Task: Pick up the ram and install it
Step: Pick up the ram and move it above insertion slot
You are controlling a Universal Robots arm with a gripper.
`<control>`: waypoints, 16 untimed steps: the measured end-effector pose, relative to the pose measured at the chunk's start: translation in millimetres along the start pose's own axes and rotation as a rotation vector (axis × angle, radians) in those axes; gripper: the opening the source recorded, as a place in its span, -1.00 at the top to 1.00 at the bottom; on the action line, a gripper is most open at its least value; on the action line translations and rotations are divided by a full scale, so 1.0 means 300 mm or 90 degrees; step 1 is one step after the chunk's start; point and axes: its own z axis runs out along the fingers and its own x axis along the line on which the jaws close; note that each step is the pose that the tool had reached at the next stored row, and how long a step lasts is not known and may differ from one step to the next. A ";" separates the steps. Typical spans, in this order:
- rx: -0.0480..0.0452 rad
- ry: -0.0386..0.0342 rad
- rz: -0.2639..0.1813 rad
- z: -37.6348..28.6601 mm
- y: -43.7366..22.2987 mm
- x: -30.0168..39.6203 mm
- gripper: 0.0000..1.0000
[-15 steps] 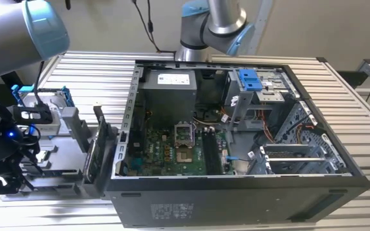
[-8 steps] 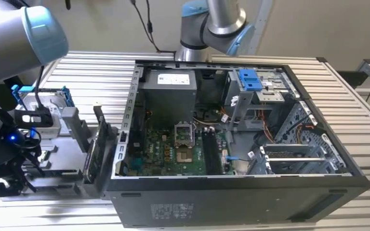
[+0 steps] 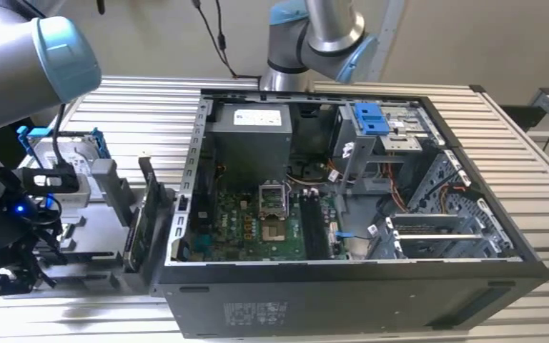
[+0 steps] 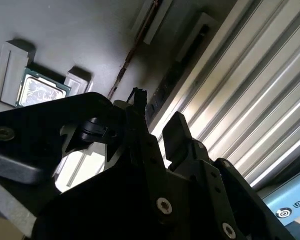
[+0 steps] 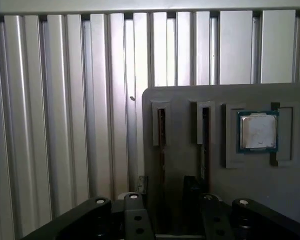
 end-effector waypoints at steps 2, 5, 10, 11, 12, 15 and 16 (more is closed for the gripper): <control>0.0014 0.0000 0.000 0.008 0.001 0.000 0.16; 0.0038 -0.0002 0.000 0.020 0.002 0.000 0.16; 0.0057 -0.0001 -0.001 0.037 0.004 0.000 0.16; 0.0060 -0.0002 -0.001 0.040 0.005 0.000 0.16; 0.0064 -0.0002 -0.001 0.044 0.005 0.000 0.16; 0.0066 -0.0002 -0.002 0.047 0.005 0.000 0.16; 0.0067 -0.0002 -0.002 0.048 0.005 0.000 0.16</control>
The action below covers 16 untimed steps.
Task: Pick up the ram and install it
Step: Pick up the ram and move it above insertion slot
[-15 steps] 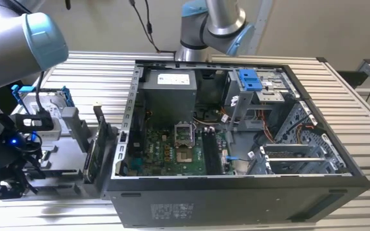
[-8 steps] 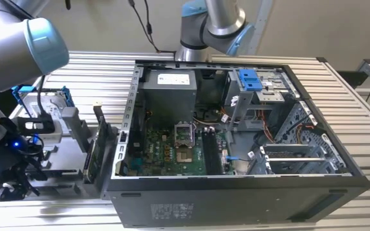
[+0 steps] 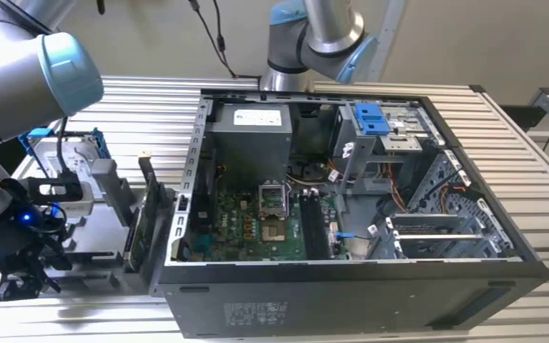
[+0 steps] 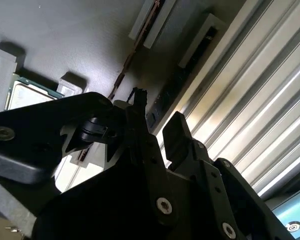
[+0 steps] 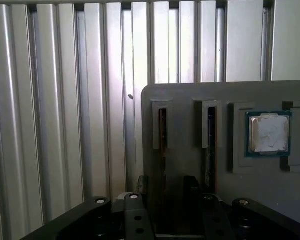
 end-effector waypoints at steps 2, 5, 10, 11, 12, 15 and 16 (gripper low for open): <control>0.0000 0.0000 0.000 0.000 0.000 0.000 0.16; 0.0001 -0.0001 0.000 0.000 0.000 0.000 0.16; 0.0000 0.0000 -0.001 0.000 0.000 0.000 0.45; 0.0000 0.0000 -0.001 0.000 0.000 0.000 0.57; 0.0001 0.0000 -0.001 0.000 0.000 0.000 0.69; 0.0000 -0.0001 -0.001 0.000 0.000 0.000 0.72; 0.0000 -0.0001 -0.001 0.000 0.000 0.000 0.72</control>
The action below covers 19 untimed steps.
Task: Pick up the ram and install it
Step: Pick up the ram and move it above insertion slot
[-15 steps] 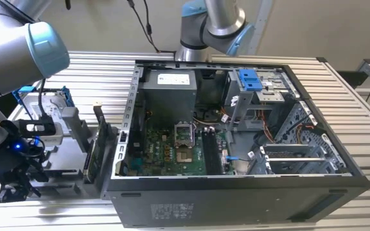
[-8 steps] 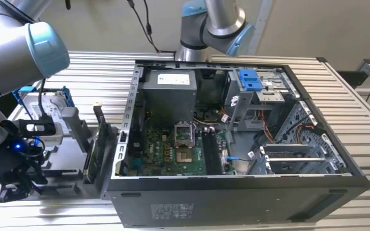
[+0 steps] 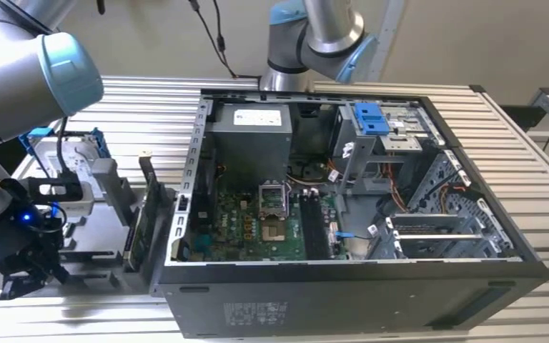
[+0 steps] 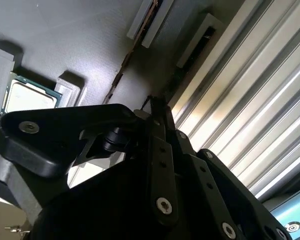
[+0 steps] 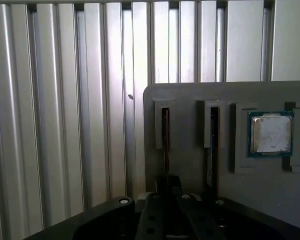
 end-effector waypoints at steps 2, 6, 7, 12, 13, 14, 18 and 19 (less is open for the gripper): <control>0.0000 0.0000 0.000 0.000 0.000 0.000 0.72; 0.0000 0.0000 0.000 0.000 0.000 0.000 0.72; 0.0000 0.0000 0.000 0.000 0.000 0.000 0.72; 0.0000 0.0002 -0.001 -0.006 0.000 0.000 0.72; 0.0000 0.0003 -0.001 -0.010 0.000 0.000 0.72; 0.0000 0.0003 -0.001 -0.015 -0.001 0.000 0.72; 0.0000 0.0002 -0.001 -0.040 -0.001 0.000 0.72; 0.0000 0.0003 -0.001 -0.048 -0.002 0.000 0.72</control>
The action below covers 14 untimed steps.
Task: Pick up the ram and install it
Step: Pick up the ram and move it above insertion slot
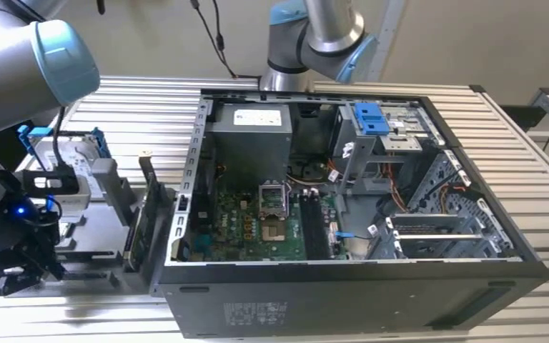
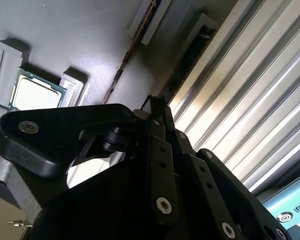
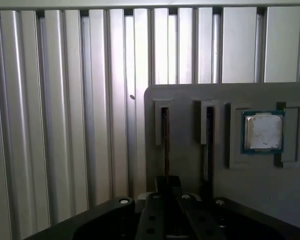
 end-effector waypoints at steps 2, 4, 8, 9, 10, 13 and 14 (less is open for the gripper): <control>0.0000 0.0000 0.000 -0.016 -0.001 0.000 0.72; 0.0000 0.0000 0.000 -0.032 -0.001 0.000 0.72; 0.0000 0.0000 0.000 -0.056 -0.002 0.000 0.72; 0.0000 0.0000 0.000 -0.061 -0.002 0.000 0.72; 0.0001 0.0000 0.000 -0.065 -0.002 0.000 0.72; 0.0000 0.0000 0.000 -0.076 -0.003 0.000 0.72; 0.0000 0.0000 0.000 -0.080 -0.003 0.000 0.72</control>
